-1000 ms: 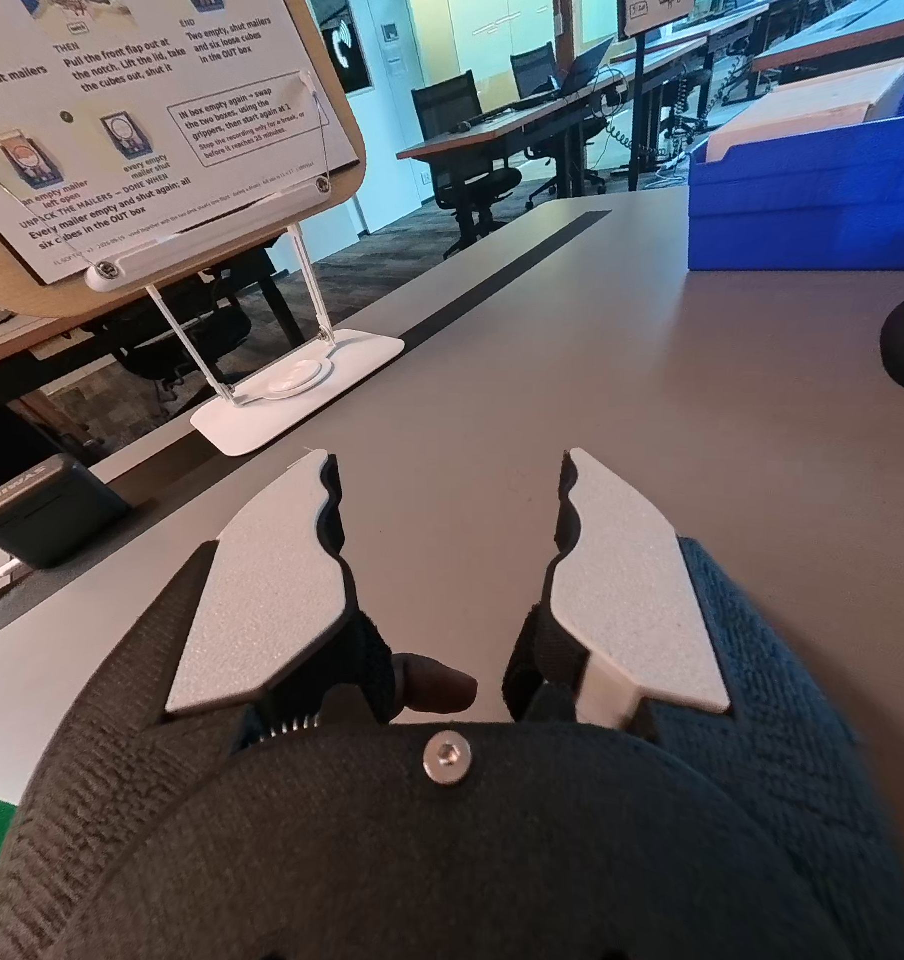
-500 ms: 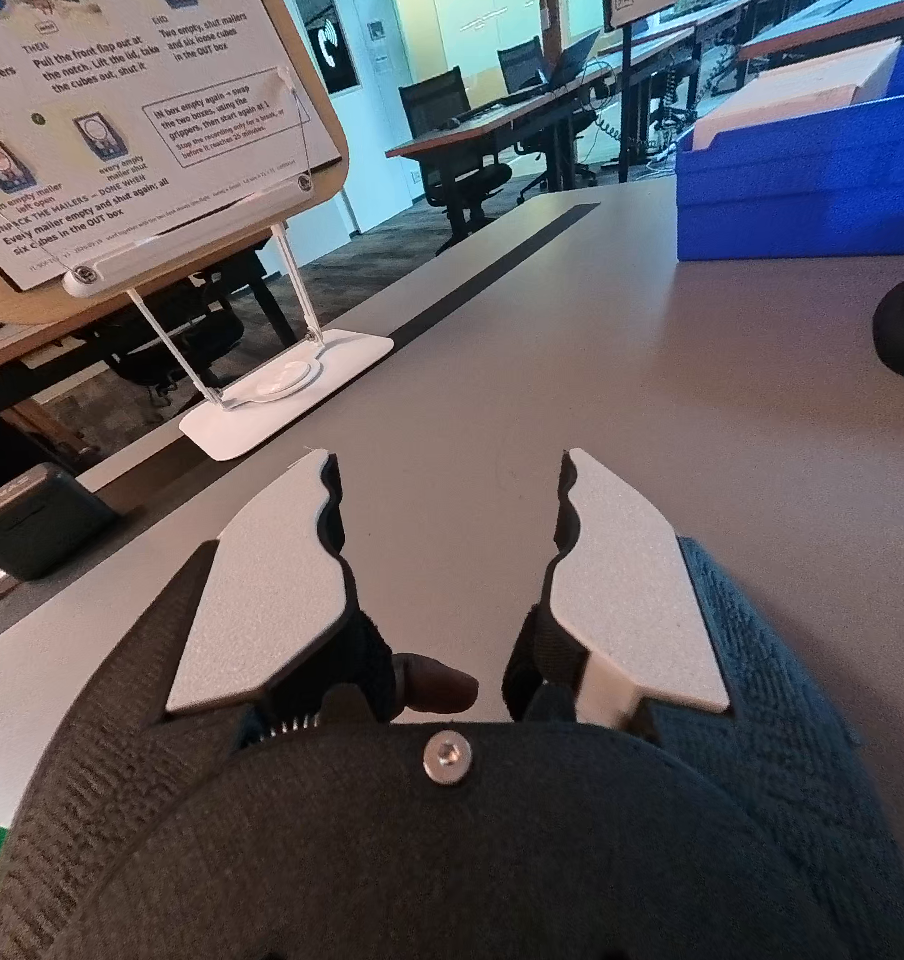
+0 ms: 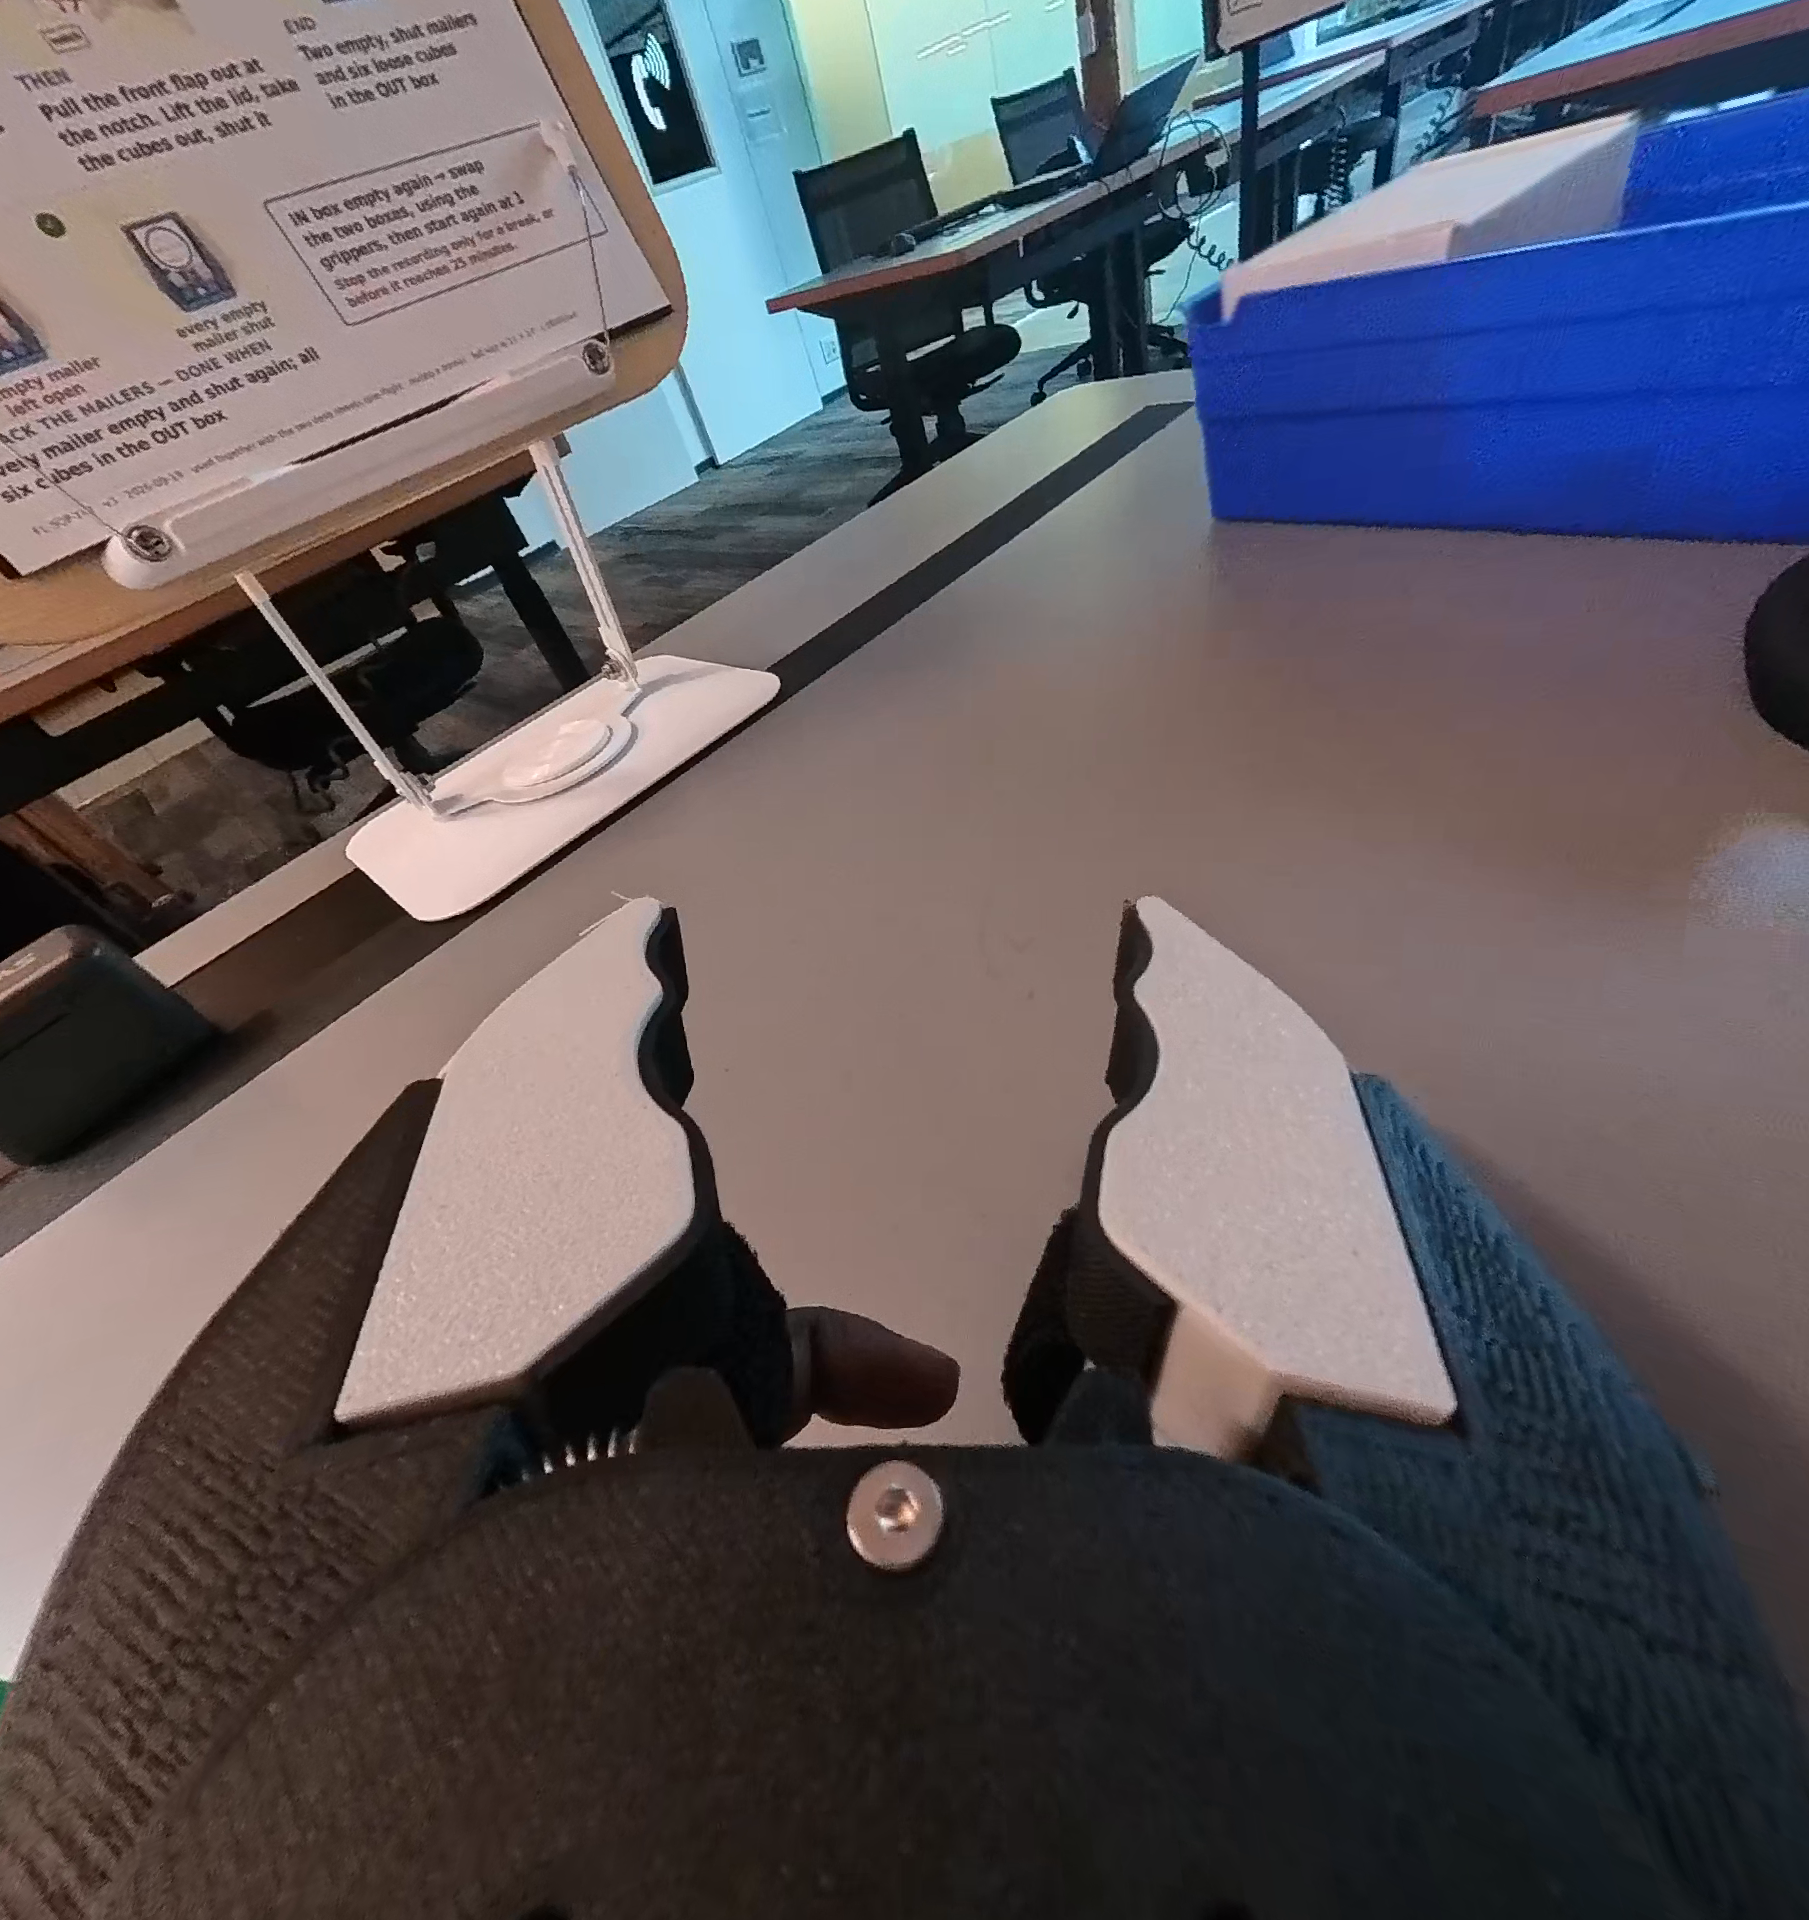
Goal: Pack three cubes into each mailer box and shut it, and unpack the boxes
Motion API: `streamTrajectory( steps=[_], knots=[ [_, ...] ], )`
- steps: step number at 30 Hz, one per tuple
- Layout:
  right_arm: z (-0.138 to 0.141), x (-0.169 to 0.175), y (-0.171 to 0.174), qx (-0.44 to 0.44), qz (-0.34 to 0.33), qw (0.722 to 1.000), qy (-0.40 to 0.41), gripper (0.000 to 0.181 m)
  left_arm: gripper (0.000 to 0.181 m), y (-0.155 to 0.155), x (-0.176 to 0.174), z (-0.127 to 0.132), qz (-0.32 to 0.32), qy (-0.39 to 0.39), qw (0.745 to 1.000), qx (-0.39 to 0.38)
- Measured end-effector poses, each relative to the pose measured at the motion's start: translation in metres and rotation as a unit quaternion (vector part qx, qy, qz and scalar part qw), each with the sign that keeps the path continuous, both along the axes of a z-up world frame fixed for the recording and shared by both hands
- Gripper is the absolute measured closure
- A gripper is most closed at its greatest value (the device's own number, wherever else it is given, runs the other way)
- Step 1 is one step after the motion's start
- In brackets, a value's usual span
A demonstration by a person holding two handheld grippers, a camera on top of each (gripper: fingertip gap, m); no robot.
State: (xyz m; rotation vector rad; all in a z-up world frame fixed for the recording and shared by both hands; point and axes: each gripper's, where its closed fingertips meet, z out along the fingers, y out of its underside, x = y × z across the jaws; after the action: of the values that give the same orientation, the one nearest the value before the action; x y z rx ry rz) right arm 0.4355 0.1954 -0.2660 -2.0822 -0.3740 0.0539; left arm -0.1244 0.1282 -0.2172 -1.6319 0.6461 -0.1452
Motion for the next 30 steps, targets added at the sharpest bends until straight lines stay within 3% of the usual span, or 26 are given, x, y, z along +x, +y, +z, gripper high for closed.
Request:
streamTrajectory(
  steps=[1,14,23,30],
  knots=[
    [0.000,-0.007,0.003,0.006,0.007,1.000,-0.014,0.173,0.102,0.000,0.000,0.001,0.001,-0.001,1.000,0.001],
    [-0.001,-0.115,0.026,0.007,0.084,0.990,-0.111,0.169,0.102,0.004,-0.014,0.017,0.038,-0.016,0.998,0.043],
    [-0.001,-0.195,0.017,-0.016,0.145,0.980,-0.136,0.168,0.102,0.001,-0.009,0.016,0.028,-0.017,0.999,0.039],
    [-0.001,-0.253,0.007,-0.030,0.191,0.967,-0.163,0.167,0.102,-0.009,-0.005,0.031,0.014,-0.037,0.998,0.052]
  ],
)
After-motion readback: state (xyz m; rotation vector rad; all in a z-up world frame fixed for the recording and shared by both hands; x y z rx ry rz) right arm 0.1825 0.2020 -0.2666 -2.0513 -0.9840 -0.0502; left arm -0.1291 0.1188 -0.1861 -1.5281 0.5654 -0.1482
